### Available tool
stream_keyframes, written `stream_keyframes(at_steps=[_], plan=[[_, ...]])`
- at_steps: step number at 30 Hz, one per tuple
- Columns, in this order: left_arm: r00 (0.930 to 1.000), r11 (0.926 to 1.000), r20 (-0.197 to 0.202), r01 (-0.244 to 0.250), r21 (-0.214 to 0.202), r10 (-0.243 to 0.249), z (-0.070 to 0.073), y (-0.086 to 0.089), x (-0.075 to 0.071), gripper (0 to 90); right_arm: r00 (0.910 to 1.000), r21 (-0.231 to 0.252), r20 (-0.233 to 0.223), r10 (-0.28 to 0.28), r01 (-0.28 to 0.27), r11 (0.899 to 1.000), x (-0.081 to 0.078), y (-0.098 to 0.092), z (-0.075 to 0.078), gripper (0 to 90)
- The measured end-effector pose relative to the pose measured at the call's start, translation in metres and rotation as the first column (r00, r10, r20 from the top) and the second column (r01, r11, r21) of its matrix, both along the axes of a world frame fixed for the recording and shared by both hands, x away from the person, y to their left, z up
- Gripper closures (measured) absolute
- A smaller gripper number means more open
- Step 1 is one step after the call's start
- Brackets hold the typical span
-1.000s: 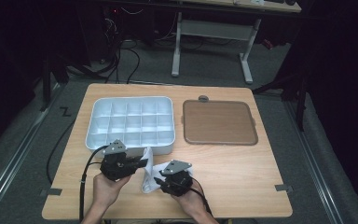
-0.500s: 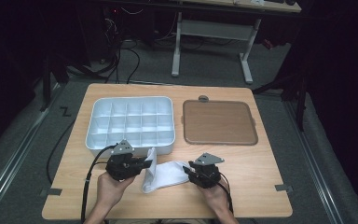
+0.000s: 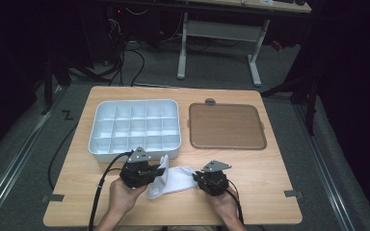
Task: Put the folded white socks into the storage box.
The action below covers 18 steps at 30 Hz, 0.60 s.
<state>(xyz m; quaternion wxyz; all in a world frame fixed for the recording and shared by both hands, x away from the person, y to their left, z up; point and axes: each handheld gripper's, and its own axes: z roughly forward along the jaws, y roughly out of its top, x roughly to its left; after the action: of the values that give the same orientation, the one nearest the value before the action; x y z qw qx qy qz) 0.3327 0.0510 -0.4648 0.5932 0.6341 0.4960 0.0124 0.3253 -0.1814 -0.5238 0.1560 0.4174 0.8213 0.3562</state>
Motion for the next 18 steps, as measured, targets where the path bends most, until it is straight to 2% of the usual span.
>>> stream_keyframes(at_steps=[2,18], plan=[[1.0,0.9999,0.001,0.007,0.011,-0.007,-0.002,-0.003,-0.001,79.4,1.0,0.002,-0.001,0.005,-0.005,1.0,-0.001,0.002,0.0,82.0],[0.9994,0.9994,-0.027,0.023,0.026,-0.023,-0.014,-0.012,0.0,79.4,0.9994,0.045,-0.024,0.024,-0.023,0.999,-0.005,0.023,-0.001,82.4]])
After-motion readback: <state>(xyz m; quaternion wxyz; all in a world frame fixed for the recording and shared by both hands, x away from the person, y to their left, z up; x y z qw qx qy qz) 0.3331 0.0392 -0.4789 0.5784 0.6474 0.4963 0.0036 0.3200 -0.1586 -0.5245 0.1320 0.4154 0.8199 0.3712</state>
